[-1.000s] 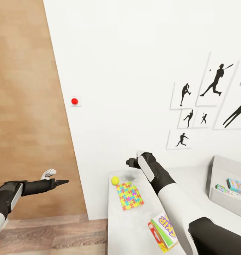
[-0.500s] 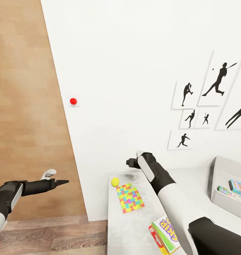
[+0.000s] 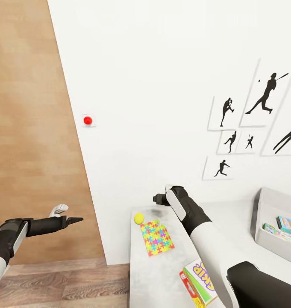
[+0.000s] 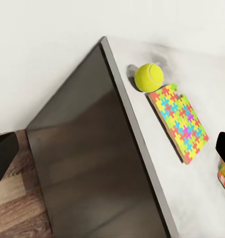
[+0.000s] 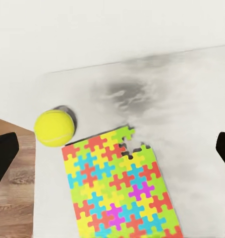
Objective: Put all the toys in the child's room - the three board games (two on the bed and one on the table), the two jigsaw puzzles on the table, and the tennis ball on the table - inside the toy box on the table in the child's room.
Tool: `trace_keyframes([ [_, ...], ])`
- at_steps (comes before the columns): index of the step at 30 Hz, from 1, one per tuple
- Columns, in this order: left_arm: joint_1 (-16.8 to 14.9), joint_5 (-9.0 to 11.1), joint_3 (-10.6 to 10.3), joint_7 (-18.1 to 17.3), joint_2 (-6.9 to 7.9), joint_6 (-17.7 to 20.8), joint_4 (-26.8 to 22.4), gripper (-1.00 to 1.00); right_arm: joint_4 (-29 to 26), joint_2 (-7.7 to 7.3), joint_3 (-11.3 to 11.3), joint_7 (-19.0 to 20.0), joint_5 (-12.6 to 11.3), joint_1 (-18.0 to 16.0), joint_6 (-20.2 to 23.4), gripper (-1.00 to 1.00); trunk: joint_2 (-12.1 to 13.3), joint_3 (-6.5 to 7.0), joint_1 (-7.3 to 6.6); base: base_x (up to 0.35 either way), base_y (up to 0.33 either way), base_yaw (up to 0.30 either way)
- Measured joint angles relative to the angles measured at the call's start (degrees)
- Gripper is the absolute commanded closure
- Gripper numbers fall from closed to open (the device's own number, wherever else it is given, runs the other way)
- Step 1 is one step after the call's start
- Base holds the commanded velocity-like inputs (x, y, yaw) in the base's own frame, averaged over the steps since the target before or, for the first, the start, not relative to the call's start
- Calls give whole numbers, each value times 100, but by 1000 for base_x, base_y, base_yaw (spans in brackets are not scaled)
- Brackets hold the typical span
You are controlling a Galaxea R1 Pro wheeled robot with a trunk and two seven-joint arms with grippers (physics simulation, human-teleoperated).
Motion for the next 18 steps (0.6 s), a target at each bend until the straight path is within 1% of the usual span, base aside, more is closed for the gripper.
trace_keyframes([
  [7,0,0,-6,-7,0,-4,1,-100,444,0,-9,1,10,-36,-26,-100,0,-65,0,0,0,0],
  [18,1,0,-8,-9,-8,-9,-1,-100,598,0,-6,21,0,-45,-22,-100,-1,-168,0,0,0,0],
])
